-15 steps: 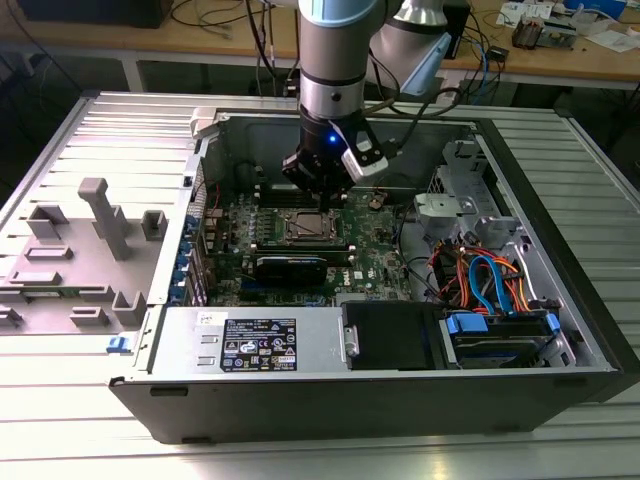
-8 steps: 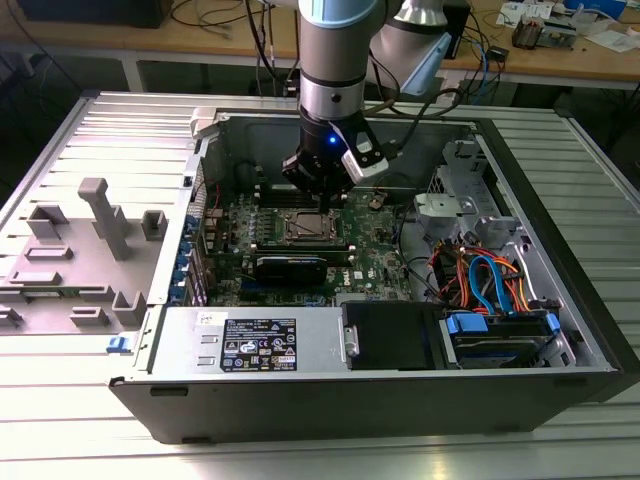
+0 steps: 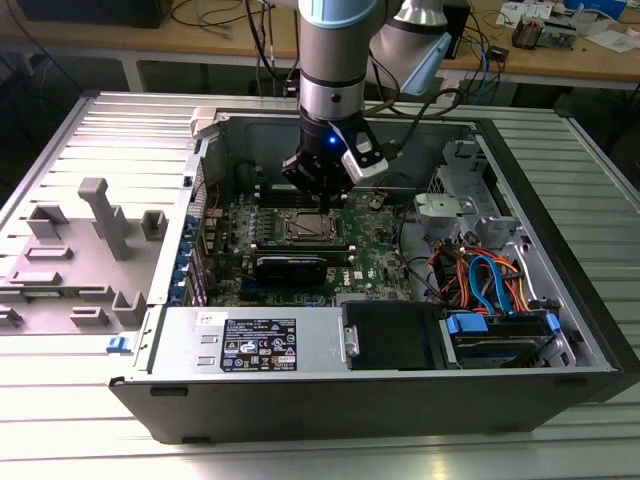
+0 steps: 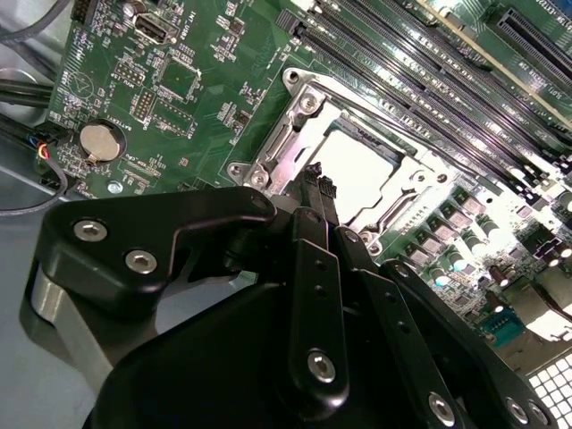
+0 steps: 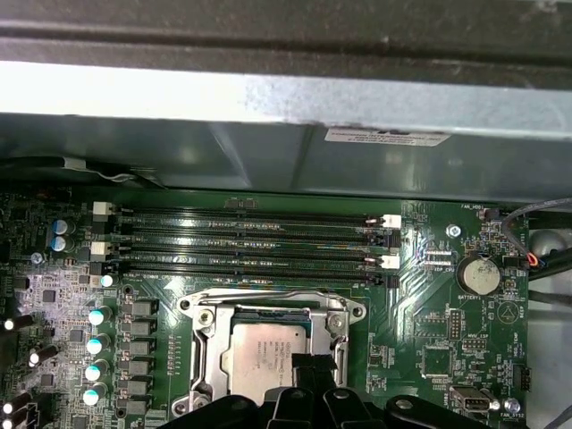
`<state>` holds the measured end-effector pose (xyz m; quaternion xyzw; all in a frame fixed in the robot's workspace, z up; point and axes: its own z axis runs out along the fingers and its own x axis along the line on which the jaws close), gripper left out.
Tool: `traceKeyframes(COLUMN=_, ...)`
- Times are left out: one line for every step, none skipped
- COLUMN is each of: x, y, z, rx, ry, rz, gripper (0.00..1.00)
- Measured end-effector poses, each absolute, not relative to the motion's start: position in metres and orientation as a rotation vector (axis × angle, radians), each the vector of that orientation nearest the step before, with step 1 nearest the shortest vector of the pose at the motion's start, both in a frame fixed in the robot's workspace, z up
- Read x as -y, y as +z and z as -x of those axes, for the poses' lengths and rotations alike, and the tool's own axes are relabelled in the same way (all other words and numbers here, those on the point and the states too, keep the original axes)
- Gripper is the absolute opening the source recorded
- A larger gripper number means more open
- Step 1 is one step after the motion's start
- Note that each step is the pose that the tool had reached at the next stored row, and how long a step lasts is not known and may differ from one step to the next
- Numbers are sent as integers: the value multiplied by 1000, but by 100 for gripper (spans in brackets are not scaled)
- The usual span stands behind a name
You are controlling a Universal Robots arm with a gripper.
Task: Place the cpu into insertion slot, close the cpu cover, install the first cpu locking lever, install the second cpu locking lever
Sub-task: 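Install the second cpu locking lever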
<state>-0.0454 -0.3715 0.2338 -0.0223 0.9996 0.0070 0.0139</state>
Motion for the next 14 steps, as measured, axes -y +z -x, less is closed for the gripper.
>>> traceKeyframes(x=372, y=234, z=45, rx=-3113, ry=22, rz=70, gripper=11)
traceKeyframes(x=372, y=234, z=46, rx=-3113, ry=22, rz=70, gripper=11)
traceKeyframes(x=372, y=234, z=46, rx=-3113, ry=22, rz=69, gripper=11)
traceKeyframes(x=373, y=234, z=46, rx=-3113, ry=22, rz=69, gripper=11)
traceKeyframes(x=374, y=234, z=46, rx=-3113, ry=22, rz=69, gripper=11)
traceKeyframes(x=376, y=234, z=46, rx=-3113, ry=22, rz=70, gripper=11)
traceKeyframes(x=378, y=234, z=46, rx=-3113, ry=24, rz=70, gripper=11)
traceKeyframes(x=379, y=234, z=46, rx=-3113, ry=26, rz=69, gripper=11)
traceKeyframes(x=380, y=234, z=46, rx=-3113, ry=29, rz=69, gripper=11)
traceKeyframes(x=381, y=234, z=46, rx=-3113, ry=37, rz=69, gripper=11)
traceKeyframes(x=381, y=235, z=46, rx=-3112, ry=46, rz=69, gripper=11)
traceKeyframes(x=381, y=236, z=47, rx=-3112, ry=49, rz=69, gripper=11)
traceKeyframes(x=381, y=238, z=47, rx=-3111, ry=52, rz=69, gripper=11)
traceKeyframes(x=381, y=239, z=47, rx=-3111, ry=53, rz=69, gripper=11)
